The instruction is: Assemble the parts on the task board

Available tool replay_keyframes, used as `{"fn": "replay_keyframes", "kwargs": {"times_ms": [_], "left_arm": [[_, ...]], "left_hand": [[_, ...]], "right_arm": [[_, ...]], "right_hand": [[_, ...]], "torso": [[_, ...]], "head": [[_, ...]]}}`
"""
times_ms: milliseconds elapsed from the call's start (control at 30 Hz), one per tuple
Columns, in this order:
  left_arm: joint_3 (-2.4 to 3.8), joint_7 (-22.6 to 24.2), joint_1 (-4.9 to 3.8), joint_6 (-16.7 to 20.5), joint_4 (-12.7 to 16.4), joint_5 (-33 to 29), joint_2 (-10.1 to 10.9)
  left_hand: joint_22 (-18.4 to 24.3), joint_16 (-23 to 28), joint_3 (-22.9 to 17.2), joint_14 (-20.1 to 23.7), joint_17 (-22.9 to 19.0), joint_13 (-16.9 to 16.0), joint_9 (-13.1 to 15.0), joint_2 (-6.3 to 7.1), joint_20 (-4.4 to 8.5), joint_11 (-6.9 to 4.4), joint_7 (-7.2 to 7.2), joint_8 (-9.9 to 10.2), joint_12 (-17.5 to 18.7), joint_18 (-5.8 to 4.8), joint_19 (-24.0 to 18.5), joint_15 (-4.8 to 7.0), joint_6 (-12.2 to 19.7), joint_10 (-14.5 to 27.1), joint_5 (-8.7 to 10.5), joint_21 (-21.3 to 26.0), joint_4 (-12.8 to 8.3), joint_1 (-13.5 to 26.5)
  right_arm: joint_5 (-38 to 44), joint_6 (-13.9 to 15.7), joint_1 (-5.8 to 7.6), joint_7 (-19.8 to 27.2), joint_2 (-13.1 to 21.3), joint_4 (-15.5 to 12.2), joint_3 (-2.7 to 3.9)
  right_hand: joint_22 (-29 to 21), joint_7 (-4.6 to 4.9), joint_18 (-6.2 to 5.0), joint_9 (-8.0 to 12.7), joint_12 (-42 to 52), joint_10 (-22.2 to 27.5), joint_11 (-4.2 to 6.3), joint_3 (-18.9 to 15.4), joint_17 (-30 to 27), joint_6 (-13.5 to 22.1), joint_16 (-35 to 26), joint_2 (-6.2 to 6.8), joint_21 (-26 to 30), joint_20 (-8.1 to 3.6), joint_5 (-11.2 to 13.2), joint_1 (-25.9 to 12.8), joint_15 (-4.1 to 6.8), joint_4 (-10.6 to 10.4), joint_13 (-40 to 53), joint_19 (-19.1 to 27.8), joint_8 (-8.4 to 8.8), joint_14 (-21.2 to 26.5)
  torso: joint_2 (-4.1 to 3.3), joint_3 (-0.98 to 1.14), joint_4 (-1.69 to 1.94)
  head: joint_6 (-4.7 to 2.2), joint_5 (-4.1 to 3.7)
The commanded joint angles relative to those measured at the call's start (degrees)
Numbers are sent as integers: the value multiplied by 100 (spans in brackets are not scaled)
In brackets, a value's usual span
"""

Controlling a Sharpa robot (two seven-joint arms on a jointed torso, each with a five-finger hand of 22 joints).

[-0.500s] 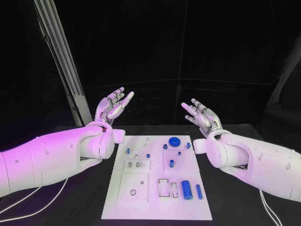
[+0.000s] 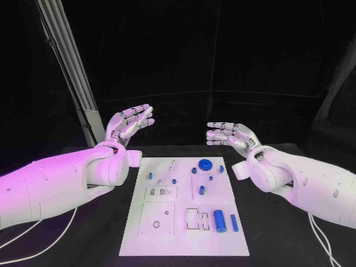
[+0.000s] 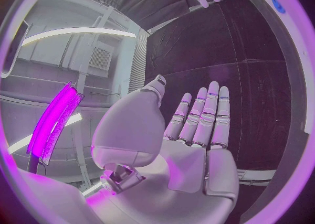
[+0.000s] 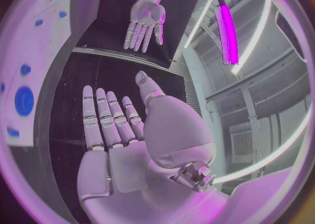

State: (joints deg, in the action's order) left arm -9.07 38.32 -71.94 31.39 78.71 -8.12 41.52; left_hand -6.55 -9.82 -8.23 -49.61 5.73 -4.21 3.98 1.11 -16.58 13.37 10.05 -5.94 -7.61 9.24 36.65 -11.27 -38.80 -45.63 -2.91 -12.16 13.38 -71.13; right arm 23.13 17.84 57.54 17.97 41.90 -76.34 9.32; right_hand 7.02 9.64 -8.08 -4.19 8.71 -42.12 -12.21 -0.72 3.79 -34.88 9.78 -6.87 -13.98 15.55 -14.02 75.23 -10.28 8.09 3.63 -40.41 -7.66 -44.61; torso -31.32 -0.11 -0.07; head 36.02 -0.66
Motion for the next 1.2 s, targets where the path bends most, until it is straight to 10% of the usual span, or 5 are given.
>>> {"fn": "replay_keyframes", "kwargs": {"times_ms": [33, 400, 667, 967, 1200], "left_arm": [[0, 208, -5, -426, 41, -7, 85], [-2, 152, -4, -740, 438, 396, 375], [-3, 82, -2, -859, 868, 446, 598], [-3, 27, 52, -820, 1186, 299, 670], [-3, -15, 66, -849, 1361, 273, 687]], "left_hand": [[-85, -172, 36, -531, 48, -8, 46, -69, 43, -130, 495, -137, -153, 132, 599, 164, -758, -562, -19, -271, -127, -63], [-60, -223, 82, -1085, 105, 33, 4, -167, 191, -269, 377, -148, -158, 140, 1071, 323, -1226, -1057, -20, -403, -324, -146], [-45, -201, 78, -1104, 105, 39, -3, -185, 195, -271, 378, -134, -134, 139, 1091, 327, -1248, -1077, -20, -394, -356, -165], [-31, -186, 79, -1131, 107, 40, -6, -203, 200, -277, 372, -127, -120, 139, 1112, 332, -1280, -1110, -21, -387, -375, -165], [-16, -157, 101, -1133, 104, 46, -14, -186, 201, -269, 386, -104, -90, 136, 1126, 329, -1282, -1111, -19, -377, -393, -148]], "right_arm": [[1771, 392, 10, 33, 53, 46, 10], [3696, 251, 138, -571, 76, 96, 15], [5547, -244, 337, -1371, -61, 152, 16], [7158, -624, 411, -1891, -257, 160, 17], [7635, -928, 470, -2061, -311, 132, 18]], "right_hand": [[157, 289, -240, 13, 9, -1613, 277, 157, -1, -1597, 159, -20, -586, -295, 118, 250, 380, 472, -16, -1255, -119, -1812], [589, 161, -226, 41, -323, -2328, 491, 299, 170, -2056, 264, 88, -1505, -708, 86, 175, 737, 843, -3, -1991, 123, -3015], [1159, 42, -237, 38, -445, -2736, 666, 364, 558, -2340, 798, 186, -2509, -951, 110, 124, 992, 839, 13, -2385, 223, -4017], [1712, -57, -235, 44, -516, -2707, 726, 477, 1483, -2388, 2226, 237, -3436, -1029, 142, -97, 1085, 829, 4, -2555, 392, -4191], [3060, -71, -71, 45, -512, -2580, 725, 539, 1945, -2306, 2979, 302, -4560, -990, 167, -279, 1067, 791, 11, -2849, 400, -4108]], "torso": [[-111, -17, -13], [-354, -10, 53], [-601, -44, 139], [-813, -76, 276], [-929, -107, 325]], "head": [[31, -26], [22, -98], [-48, -207], [-123, -363], [-156, -423]]}}
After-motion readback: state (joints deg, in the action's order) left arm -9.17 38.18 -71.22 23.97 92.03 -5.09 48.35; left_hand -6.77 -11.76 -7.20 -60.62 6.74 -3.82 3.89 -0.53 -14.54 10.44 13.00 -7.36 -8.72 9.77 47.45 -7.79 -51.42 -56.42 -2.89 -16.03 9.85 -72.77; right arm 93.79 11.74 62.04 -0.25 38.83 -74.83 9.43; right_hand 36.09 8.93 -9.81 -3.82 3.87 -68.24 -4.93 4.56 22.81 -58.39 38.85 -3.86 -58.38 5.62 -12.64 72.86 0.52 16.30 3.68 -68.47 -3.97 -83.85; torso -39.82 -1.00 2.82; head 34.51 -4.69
